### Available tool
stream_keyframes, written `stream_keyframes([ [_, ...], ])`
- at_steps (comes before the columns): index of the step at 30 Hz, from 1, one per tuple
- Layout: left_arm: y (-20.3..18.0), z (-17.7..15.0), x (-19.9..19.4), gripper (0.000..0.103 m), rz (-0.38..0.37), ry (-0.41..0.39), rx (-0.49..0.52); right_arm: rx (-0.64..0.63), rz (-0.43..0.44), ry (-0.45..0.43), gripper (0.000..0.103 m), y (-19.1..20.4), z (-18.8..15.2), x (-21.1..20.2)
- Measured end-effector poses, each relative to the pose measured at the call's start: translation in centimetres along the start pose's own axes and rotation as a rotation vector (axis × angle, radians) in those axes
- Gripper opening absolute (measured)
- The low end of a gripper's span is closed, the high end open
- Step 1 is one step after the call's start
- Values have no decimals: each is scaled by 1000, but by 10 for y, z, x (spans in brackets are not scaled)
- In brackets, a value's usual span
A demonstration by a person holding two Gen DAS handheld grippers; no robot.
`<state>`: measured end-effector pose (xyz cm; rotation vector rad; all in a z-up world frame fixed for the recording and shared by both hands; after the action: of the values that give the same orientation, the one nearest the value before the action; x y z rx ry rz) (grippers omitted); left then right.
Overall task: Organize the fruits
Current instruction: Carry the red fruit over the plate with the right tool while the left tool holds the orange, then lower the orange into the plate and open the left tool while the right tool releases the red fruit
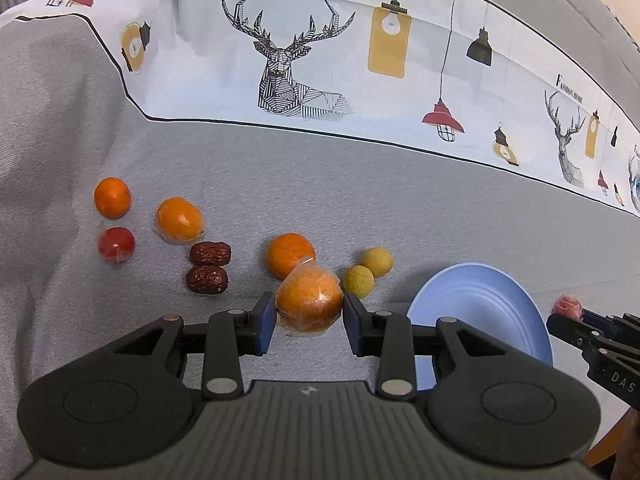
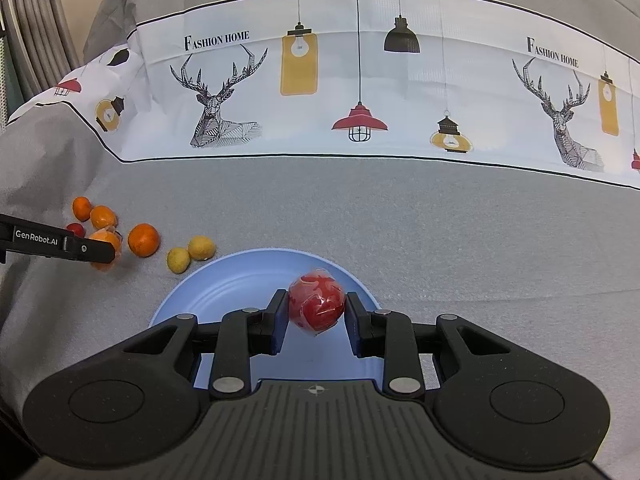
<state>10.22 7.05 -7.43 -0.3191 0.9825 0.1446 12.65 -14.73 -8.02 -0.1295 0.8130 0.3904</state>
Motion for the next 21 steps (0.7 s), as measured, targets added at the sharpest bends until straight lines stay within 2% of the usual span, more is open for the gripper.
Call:
stream_keyframes([
  [21, -7, 2, -1, 40, -29, -15, 10, -13, -3, 2, 31, 4, 0, 1],
])
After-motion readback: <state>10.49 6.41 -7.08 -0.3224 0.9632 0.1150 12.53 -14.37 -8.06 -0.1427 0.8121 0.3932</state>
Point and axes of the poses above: each gripper's, at about its wrist camera, not at the fingertips, and x roughly the way its jaws point, y to its left, z to its top, the point moved 9 cm from there along x, roughly the way its jaws point, and after that the axes turned 6 degrees about -x, right-handed, at the moved point
